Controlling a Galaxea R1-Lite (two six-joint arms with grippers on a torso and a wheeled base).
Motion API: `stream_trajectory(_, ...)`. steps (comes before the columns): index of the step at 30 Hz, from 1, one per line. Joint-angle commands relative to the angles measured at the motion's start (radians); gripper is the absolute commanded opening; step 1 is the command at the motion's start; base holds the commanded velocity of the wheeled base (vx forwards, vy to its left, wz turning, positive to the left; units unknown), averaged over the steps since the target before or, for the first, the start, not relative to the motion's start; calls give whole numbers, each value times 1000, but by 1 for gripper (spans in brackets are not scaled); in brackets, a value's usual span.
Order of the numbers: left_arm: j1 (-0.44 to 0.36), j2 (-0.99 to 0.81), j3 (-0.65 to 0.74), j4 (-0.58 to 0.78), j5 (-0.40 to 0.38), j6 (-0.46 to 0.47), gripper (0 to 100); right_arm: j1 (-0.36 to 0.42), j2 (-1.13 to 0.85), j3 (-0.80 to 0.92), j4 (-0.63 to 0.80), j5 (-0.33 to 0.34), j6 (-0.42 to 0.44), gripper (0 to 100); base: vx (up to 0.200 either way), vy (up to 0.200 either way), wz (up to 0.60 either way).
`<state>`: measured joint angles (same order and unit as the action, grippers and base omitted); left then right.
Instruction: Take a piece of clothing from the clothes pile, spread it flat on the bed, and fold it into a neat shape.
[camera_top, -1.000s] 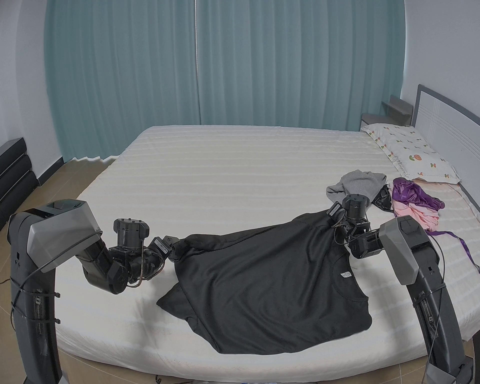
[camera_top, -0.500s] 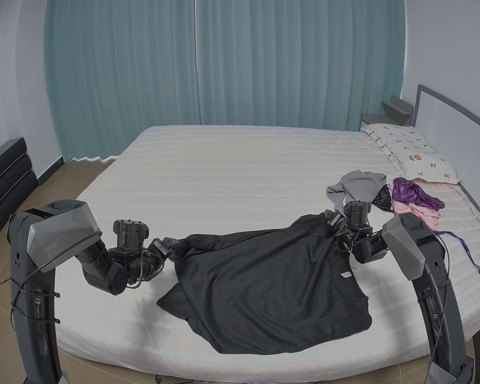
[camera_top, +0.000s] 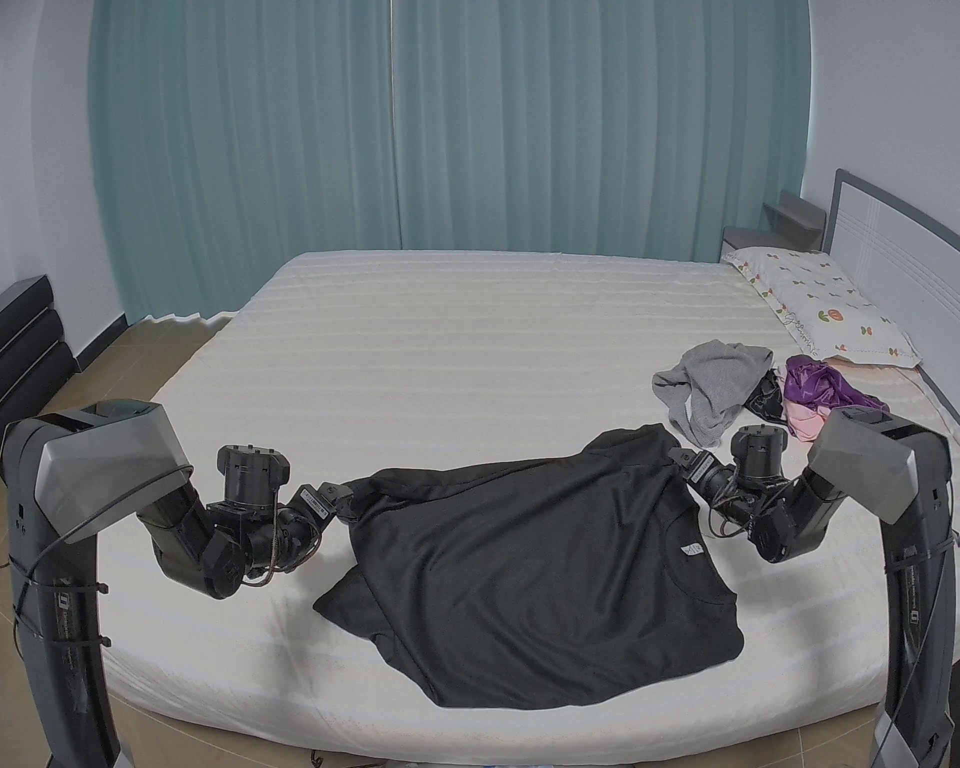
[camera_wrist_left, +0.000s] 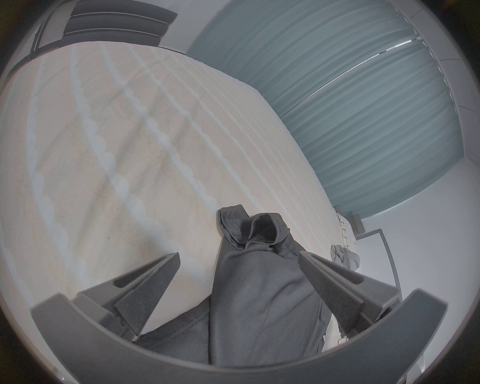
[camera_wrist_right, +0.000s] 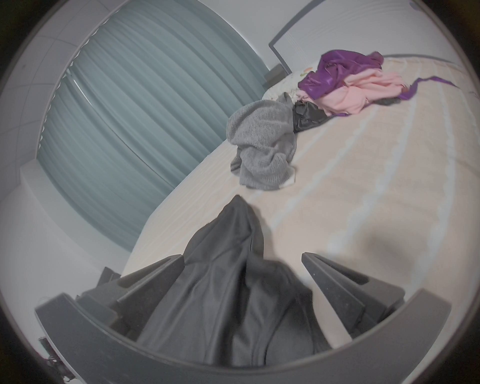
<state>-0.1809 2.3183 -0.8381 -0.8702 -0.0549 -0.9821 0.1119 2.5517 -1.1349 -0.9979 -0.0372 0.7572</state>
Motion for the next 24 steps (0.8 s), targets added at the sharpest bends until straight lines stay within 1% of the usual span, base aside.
stream_trajectory(1,-3,-106,85,-13,9,-4,100,5,-223,388,-185,137,85,100,0,0,0)
stream_trajectory(4,-14,-132,116,-10,9,-35,100,18,-252,552,-297,148,85,100,0,0,0)
stream_trajectory(5,-17,-134,128,-15,9,-35,100,18,-257,580,-320,151,86,100,0,0,0)
stream_trajectory(7,-15,-145,171,-19,4,-38,100,17,-263,664,-400,184,91,100,0,0,0)
stream_trajectory(8,-15,-148,177,-21,1,-40,100,17,-261,678,-409,189,91,100,0,0,0)
stream_trajectory(10,-20,-166,240,-21,-2,-52,100,9,-238,768,-493,247,102,100,0,0,0)
stream_trajectory(13,-49,-162,272,-23,3,-69,100,15,-194,808,-562,277,131,100,0,0,0)
stream_trajectory(15,-57,-158,300,-39,1,-75,100,20,-188,820,-571,278,136,100,-200,0,0)
stream_trajectory(18,-58,-155,330,-105,-2,-75,100,20,-186,848,-570,281,155,100,-200,0,0)
stream_trajectory(19,-58,-155,330,-105,-2,-75,100,20,-186,848,-570,281,155,100,-200,0,0)
stream_trajectory(20,-62,-151,347,-141,-3,-73,100,20,-180,850,-570,283,188,100,-200,0,0)
stream_trajectory(24,-69,-151,359,-150,-16,-73,100,18,-180,848,-570,287,215,100,-200,0,0)
